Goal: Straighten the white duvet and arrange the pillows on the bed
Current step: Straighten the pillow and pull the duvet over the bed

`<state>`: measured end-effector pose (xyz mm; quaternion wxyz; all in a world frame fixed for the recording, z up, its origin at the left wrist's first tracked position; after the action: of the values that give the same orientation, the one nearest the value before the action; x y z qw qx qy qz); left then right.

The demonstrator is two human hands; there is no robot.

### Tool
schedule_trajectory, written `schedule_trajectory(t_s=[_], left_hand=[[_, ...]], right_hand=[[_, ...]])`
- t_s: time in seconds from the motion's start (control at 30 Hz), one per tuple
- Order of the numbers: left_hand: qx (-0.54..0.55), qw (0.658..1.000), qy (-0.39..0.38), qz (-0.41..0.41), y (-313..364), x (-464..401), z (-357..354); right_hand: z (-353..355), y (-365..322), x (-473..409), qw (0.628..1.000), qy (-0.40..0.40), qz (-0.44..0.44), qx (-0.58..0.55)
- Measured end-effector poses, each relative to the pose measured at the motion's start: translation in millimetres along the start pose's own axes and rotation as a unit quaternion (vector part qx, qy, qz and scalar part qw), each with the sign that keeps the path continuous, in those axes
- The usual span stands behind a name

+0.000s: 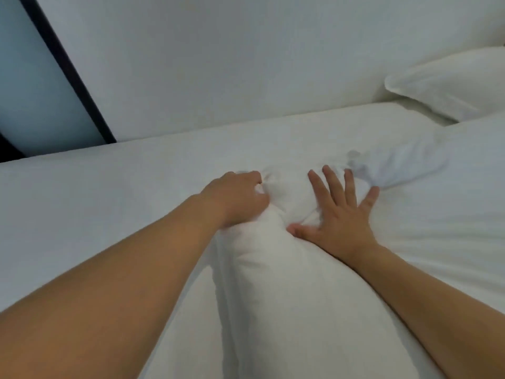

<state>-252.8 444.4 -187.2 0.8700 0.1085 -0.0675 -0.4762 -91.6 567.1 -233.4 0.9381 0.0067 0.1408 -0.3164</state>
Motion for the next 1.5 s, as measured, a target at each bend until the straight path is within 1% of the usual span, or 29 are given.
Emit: schedule_trajectory(t_s=[0.07, 0.1, 0.13, 0.17, 0.23, 0.3, 0.37, 0.47, 0.53, 0.7, 0.77, 0.9, 1.0, 1.1, 1.23, 1.3, 1.33, 1.37, 1.4, 1.43, 1.47, 1.5], left_hand=[[0.002, 0.993, 0.118, 0.0, -3, 7, -36], [-0.019, 0.987, 0.157, 0.001, -3, 10, -50], [-0.03, 0.983, 0.18, 0.006, -3, 9, -60], [-0.029, 0.984, 0.176, 0.01, -2, 3, -66], [-0.019, 0.987, 0.159, -0.009, -1, -18, -65], [-0.004, 0.991, 0.124, -0.042, -2, -44, -59], [0.015, 0.994, 0.093, -0.049, -4, -63, -60], [0.055, 0.99, 0.125, -0.037, -7, -62, -62], [0.048, 0.987, 0.149, -0.034, -9, -54, -68], [0.01, 0.994, 0.107, -0.017, -12, -61, -86], [-0.005, 0.993, 0.12, -0.012, -12, -56, -91], [0.003, 0.99, 0.142, -0.001, -10, -58, -89], [0.039, 0.988, 0.148, -0.018, -11, -62, -88], [0.078, 0.982, 0.17, -0.032, -14, -62, -87], [0.121, 0.979, 0.162, -0.019, -19, -60, -81], [0.142, 0.981, 0.129, -0.017, -18, -54, -67], [0.137, 0.986, 0.094, -0.02, -17, -52, -58], [0.131, 0.99, 0.045, -0.024, -19, -49, -49], [0.185, 0.983, -0.016, 0.017, -28, -48, -42], [0.288, 0.949, -0.097, 0.084, -36, -45, -33], [0.389, 0.898, -0.154, 0.139, -39, -38, -18], [0.42, 0.875, -0.191, 0.148, -38, -35, -8]], right_hand=[[-12, 4, 8, 0.999, 0.043, 0.029, -0.001], [-16, 6, 8, 0.997, 0.059, 0.043, 0.0], [-20, 7, 6, 0.996, 0.068, 0.055, 0.006], [-23, 8, 4, 0.996, 0.07, 0.062, 0.014], [-28, 9, -3, 0.995, 0.068, 0.065, 0.016], [-35, 10, -8, 0.997, 0.046, 0.062, 0.021], [-39, 12, -11, 0.998, 0.013, 0.057, 0.02], [-46, 17, -17, 0.998, -0.011, 0.056, 0.0], [-50, 18, -15, 0.998, -0.022, 0.053, -0.015], [-62, 20, -13, 0.996, -0.045, 0.056, -0.044], [-65, 18, -11, 0.996, -0.044, 0.052, -0.053], [-61, 18, -9, 0.997, -0.032, 0.062, -0.045], [-57, 18, -12, 0.998, -0.025, 0.055, -0.037], [-56, 15, -12, 0.999, -0.017, 0.047, -0.019], [-44, 12, -13, 0.999, -0.011, 0.035, 0.022], [-32, 7, -8, 0.999, -0.026, 0.02, 0.037], [-25, 5, -6, 0.998, -0.039, 0.008, 0.044], [-18, 2, -4, 0.998, -0.05, -0.005, 0.048], [-10, -3, -2, 0.997, -0.058, -0.018, 0.05], [0, -8, 1, 0.996, -0.058, -0.032, 0.051], [11, -13, 6, 0.996, -0.057, -0.049, 0.053], [18, -14, 9, 0.993, -0.075, -0.071, 0.048]])
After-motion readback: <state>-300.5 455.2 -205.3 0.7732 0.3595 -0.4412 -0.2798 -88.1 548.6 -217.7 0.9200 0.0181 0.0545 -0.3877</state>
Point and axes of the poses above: each hand's wrist, its own x-axis away from the middle knuckle, its own z-axis out of the back of the hand, y = z × x, the point moved 5 cm from there along -x, towards the middle knuckle, and after that the axes turned 6 degrees about y, right-handed, at the moved point
